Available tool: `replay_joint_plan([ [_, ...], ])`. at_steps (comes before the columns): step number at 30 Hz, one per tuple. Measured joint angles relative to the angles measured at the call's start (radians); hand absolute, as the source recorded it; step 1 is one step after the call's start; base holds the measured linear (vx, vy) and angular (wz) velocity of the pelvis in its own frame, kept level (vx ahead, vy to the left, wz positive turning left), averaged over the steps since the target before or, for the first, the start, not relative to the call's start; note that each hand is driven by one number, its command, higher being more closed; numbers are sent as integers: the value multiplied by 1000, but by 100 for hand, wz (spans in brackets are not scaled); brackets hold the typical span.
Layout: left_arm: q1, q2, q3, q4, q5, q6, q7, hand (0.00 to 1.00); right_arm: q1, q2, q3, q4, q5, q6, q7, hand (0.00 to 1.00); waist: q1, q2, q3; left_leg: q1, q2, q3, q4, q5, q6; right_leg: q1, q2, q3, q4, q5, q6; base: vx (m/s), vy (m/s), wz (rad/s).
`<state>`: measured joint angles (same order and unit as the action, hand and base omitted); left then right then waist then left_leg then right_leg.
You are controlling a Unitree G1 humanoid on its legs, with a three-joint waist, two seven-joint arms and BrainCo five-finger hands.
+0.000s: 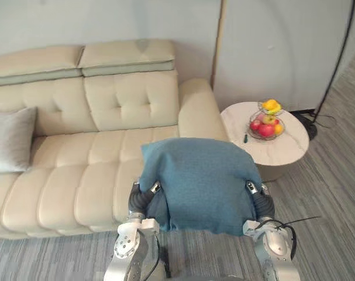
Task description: Pick up cushions and gather them together orderly.
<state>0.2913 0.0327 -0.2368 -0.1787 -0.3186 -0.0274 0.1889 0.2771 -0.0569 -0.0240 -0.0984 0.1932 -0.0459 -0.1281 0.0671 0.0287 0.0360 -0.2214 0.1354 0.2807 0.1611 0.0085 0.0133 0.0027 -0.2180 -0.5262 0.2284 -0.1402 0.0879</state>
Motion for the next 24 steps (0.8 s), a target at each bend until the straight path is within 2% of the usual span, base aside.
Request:
replay_joint_plan([
  [1, -22, 3, -10, 10, 0, 0, 0, 100, -5, 5, -15, -4, 0, -2, -1, 100, -8, -5, -26, 2, -13, 59, -66, 3, 4, 4, -12, -37, -44, 24, 17, 116, 113, 107],
  [2, -61, 3, -24, 32, 0, -2, 0, 100, -19, 3, -36, -1, 0, -8, -10, 100, -17, -8, -20, 14, -14, 111, -99, 15, -12, 19, -18, -62, -75, 42, 22, 92, 103, 107],
  [3, -91, 3, -34, 56, 0, -5, 0, 100, -34, 0, -53, 10, 0, -11, -14, 100, -19, -5, -21, 15, -17, 124, -129, 66, -15, 19, -18, -66, -84, 46, 30, 60, 129, 76],
  [4, -116, 8, -38, 92, 0, -5, 0, 100, -73, -4, -61, 52, -1, -14, -20, 100, -15, -7, -21, 25, -37, 120, -165, 109, -2, 20, -27, -66, -88, 49, 33, 25, 128, 39],
  [6, -130, 29, -40, 122, 0, -5, 0, 100, -100, 3, -60, 81, -24, -13, -28, 100, -12, -21, -10, 52, -75, 120, -199, 114, 7, 40, -52, -62, -93, 57, 46, 55, 165, 21],
  [8, -126, 41, -47, 137, 0, -5, 0, 100, -100, 10, -58, 92, -38, -14, -30, 100, -11, -28, -6, 50, -111, 118, -176, 82, 33, 30, -103, -60, -36, 55, 44, 92, 185, 19],
  [9, -126, 44, -49, 144, 0, -5, 0, 100, -103, 8, -57, 106, -38, -14, -31, 100, -11, -28, -2, 52, -122, 119, -170, 71, 40, 12, -127, -46, 13, 52, 37, 91, 197, 10],
  [10, -127, 47, -49, 152, 0, -5, 0, 100, -109, 5, -54, 128, -38, -13, -31, 100, -11, -30, 5, 57, -134, 121, -164, 60, 47, -21, -158, -18, 91, 49, 15, 91, 202, 0],
  [11, -127, 59, -48, 155, 0, -5, 0, 100, -121, 7, -47, 160, -38, -13, -32, 100, -11, -31, 31, 77, -139, 125, -154, 43, 60, -67, -186, 43, 209, 64, -47, 98, 228, -8],
  [12, -122, 82, -46, 154, 1, -4, 1, 100, -124, 15, -35, 181, -39, -10, -32, 100, -17, -31, 61, 109, -133, 121, -160, 26, 67, -146, -165, 183, 349, 61, -52, 68, 161, -6],
  [13, -121, 88, -46, 154, 1, -3, 2, 100, -124, 17, -33, 182, -39, -10, -32, 100, -20, -31, 68, 116, -128, 117, -161, 24, 68, -166, -141, 222, 380, 42, -30, 52, 110, 1],
  [14, -119, 99, -46, 154, 2, -3, 2, 100, -123, 19, -26, 183, -39, -9, -31, 100, -24, -32, 73, 123, -124, 110, -174, 23, 67, -204, -83, 278, 405, 3, 10, 53, 66, 17],
  [15, -118, 109, -46, 154, 2, -3, 2, 100, -126, 17, -22, 183, -38, -10, -29, 100, -29, -33, 72, 123, -128, 97, -193, 23, 66, -227, -31, 300, 378, -20, 30, 68, 56, 28],
  [17, -115, 113, -48, 153, 2, 0, 1, 100, -134, 11, -20, 183, -38, -10, -27, 100, -37, -43, 73, 125, -143, 87, -211, 26, 63, -272, 43, 300, 301, -41, 24, 97, 32, 23],
  [19, -113, 111, -48, 149, 3, 17, 2, 100, -128, 13, -18, 183, -38, -9, -27, 100, -36, -47, 75, 153, -167, 83, -211, 22, 68, -282, 88, 332, 241, -41, 24, 179, -16, 19],
  [20, -111, 111, -47, 140, 3, 25, 2, 100, -119, 13, -15, 181, -37, -9, -27, 100, -40, -44, 73, 162, -176, 61, -208, 13, 67, -282, 120, 384, 202, -39, 21, 175, -43, 47],
  [21, -104, 111, -47, 121, 3, 27, 2, 100, -111, 13, -13, 174, -35, -9, -27, 100, -53, -45, 70, 163, -186, 42, -208, 10, 67, -277, 134, 411, 176, -28, 2, 184, -74, 84],
  [22, -87, 111, -49, 74, 4, 28, 1, 100, -87, 14, -13, 136, -35, -10, -27, 100, -68, -59, 68, 161, -213, 10, -208, 7, 69, -277, 126, 423, 134, -13, -53, 252, -107, 88],
  [23, -75, 100, -51, 51, 4, 29, 1, 100, -67, 9, -13, 104, -35, -10, -28, 100, -65, -63, 67, 167, -225, -3, -205, 1, 67, -278, 117, 420, 124, 1, -75, 267, -104, 70],
  [24, -69, 92, -53, 46, 4, 29, 1, 100, -62, 7, -13, 97, -35, -9, -27, 100, -63, -56, 61, 165, -219, -6, -199, -11, 54, -265, 118, 407, 115, 2, -74, 204, -71, 43],
])
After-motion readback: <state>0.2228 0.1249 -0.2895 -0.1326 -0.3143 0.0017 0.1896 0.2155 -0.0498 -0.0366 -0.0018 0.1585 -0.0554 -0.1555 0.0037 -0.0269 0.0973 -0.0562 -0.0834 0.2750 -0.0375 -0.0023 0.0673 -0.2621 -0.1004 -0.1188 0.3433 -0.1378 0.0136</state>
